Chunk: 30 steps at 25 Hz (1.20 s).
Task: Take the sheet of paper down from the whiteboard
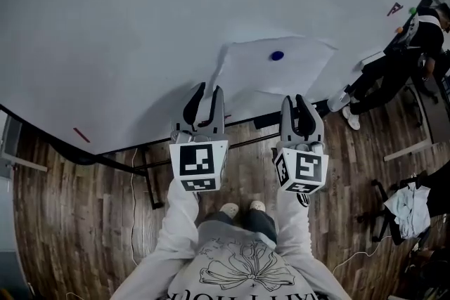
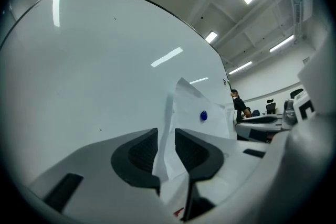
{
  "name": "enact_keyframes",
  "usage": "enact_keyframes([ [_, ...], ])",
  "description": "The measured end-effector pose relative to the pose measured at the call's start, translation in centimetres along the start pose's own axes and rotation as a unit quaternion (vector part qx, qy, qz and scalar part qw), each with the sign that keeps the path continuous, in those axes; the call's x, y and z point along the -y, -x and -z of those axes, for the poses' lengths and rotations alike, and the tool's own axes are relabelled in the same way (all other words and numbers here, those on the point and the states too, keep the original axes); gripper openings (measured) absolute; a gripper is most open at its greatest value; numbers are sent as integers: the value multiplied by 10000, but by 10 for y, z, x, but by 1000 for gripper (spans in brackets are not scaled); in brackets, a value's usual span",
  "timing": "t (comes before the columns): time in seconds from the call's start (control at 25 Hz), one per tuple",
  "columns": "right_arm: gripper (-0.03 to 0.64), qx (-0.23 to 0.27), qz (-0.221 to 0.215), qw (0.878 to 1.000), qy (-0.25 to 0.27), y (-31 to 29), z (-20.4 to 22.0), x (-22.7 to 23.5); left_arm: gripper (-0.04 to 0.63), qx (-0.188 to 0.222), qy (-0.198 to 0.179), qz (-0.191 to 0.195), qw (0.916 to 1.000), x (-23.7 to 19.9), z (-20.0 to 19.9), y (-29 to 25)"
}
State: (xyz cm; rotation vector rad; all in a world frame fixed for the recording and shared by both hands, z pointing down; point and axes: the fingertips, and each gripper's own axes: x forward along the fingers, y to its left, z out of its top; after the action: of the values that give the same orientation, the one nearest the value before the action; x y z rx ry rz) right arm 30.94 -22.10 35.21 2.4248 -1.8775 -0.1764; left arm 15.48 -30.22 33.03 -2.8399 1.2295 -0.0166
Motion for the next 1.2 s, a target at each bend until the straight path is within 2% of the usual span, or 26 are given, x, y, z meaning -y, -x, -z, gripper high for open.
enact_keyframes([
  [0.28,89,349,-696,9970,35,-33,-24,1,142,106,-144,-413,9990,5,-15,-10],
  [0.52,117,490,-1249,9908,191,-49,-36,2,172,-5,-180,-716,9973,12,-14,-23],
  [0.8,124,554,-1676,9841,212,-60,-38,5,172,-320,-250,-1141,9926,15,-1,-39],
  [1.2,127,572,-2223,9730,255,-68,-35,-1,172,-377,-179,-1396,9893,21,-2,-49],
])
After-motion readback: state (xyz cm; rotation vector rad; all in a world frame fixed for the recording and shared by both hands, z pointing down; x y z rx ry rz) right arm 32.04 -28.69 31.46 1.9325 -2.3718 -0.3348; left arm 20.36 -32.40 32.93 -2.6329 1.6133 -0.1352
